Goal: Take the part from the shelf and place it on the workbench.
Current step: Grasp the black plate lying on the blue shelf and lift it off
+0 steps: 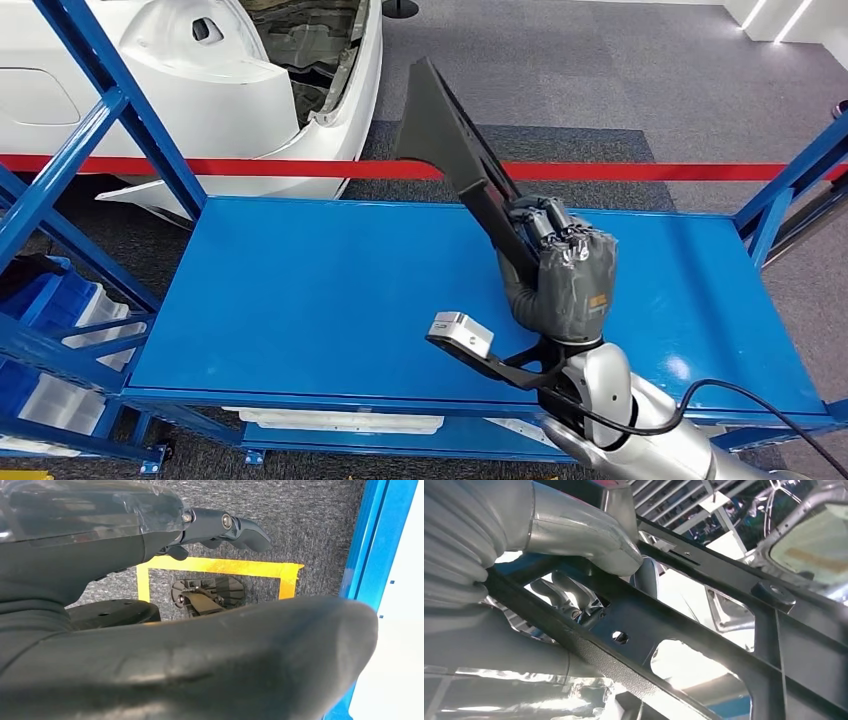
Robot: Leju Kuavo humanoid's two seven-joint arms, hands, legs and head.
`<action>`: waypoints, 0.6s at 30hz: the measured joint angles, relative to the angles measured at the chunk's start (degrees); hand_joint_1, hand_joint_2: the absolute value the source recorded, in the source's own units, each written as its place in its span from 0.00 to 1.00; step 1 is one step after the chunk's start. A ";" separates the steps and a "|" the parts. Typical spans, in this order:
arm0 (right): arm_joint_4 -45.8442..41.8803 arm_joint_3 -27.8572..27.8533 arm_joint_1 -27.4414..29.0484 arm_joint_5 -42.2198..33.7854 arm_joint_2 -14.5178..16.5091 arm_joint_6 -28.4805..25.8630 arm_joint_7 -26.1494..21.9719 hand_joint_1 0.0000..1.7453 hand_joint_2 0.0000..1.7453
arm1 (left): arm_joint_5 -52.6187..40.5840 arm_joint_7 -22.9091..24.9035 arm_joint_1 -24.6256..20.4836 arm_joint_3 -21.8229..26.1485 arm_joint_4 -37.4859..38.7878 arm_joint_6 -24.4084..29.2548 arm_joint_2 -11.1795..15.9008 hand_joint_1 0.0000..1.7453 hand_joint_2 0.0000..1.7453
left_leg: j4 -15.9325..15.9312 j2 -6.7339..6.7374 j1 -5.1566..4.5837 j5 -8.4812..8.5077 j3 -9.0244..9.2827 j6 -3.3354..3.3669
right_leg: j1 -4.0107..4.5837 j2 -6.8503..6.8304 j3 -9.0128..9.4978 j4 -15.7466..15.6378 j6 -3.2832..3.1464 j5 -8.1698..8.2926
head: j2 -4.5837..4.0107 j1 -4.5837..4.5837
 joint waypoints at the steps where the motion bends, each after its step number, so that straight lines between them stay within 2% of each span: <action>1: -0.62 -0.32 0.08 -0.44 -0.09 -0.48 0.00 1.00 1.00 | -0.04 0.00 0.00 0.00 0.00 0.00 0.00 0.00 0.00 | 0.00 0.00 0.00 0.00 0.00 0.00 | 0.00 0.00 0.00 0.00 0.00 0.00 | 0.00 0.00; 5: -2.98 -1.82 0.04 -1.83 -0.62 -0.96 -0.19 1.00 1.00 | -0.28 0.02 -0.02 0.00 0.00 -0.08 0.00 0.00 0.00 | 0.00 0.00 0.00 0.00 0.00 0.00 | 0.00 0.00 0.01 0.00 0.00 0.00 | 0.00 -0.01; 9: -5.14 -2.85 -1.75 -4.10 -1.68 4.28 -0.62 1.00 1.00 | -0.46 0.19 -0.09 0.00 0.00 -0.33 0.00 0.00 0.00 | 0.00 0.01 0.00 0.00 0.00 0.00 | 0.00 0.01 0.01 0.01 0.00 0.00 | 0.00 0.00; 11: -5.96 -2.99 -2.86 -6.72 -2.21 5.17 -0.76 1.00 1.00 | -0.48 0.27 -0.11 0.00 0.00 -0.48 0.00 0.00 0.00 | 0.00 0.00 0.00 0.00 0.00 0.00 | 0.00 0.01 0.01 0.01 0.00 0.00 | 0.00 0.00; 18: -8.11 -3.01 -5.68 -18.41 -3.62 -1.74 -3.62 1.00 1.00 | -0.60 0.39 -0.15 0.00 0.00 -0.68 0.00 0.00 0.00 | 0.00 0.00 -0.01 0.00 0.00 0.00 | 0.00 0.00 0.01 0.01 0.00 0.00 | 0.00 -0.01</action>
